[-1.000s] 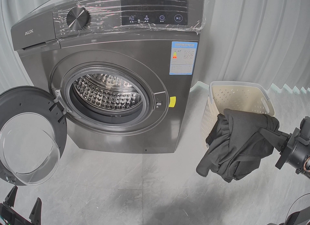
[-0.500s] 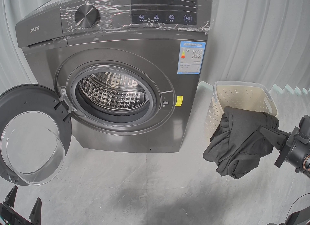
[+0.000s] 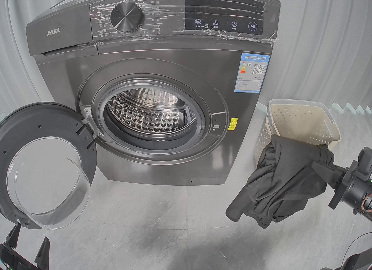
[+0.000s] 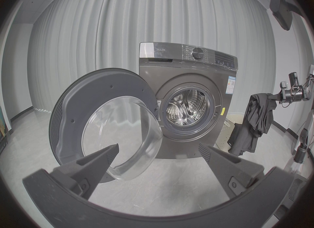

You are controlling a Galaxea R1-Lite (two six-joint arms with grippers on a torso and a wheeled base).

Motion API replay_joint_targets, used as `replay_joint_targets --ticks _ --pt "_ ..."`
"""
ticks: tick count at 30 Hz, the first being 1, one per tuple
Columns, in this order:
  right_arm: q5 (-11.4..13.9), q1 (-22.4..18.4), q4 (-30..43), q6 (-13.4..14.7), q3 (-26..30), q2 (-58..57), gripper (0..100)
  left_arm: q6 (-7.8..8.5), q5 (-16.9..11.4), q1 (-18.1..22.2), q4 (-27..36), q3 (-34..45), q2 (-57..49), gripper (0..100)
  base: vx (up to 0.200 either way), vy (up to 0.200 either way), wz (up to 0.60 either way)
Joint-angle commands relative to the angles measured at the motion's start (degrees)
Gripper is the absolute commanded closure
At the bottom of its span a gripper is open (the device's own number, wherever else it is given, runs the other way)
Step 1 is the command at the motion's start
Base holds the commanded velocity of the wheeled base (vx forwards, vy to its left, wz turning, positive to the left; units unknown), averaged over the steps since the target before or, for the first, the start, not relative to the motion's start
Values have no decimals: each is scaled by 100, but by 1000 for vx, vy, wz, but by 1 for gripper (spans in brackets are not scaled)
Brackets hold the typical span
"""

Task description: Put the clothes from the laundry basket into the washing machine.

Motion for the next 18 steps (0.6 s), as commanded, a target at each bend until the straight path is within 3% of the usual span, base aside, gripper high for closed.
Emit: replay_joint_targets --ticks 1,4,14,18 --pt "3 -203 9 126 552 -459 100 1 1 1 0 92 -86 0 -200 0 0" --pt "3 -264 -9 258 552 -433 100 1 1 1 0 92 -86 0 -67 0 0" --pt "-6 -352 -27 258 526 -424 100 1 1 1 0 92 -86 0 0 0 0" --pt "-6 -388 -35 267 491 -398 100 1 1 1 0 92 -86 0 0 200 0"
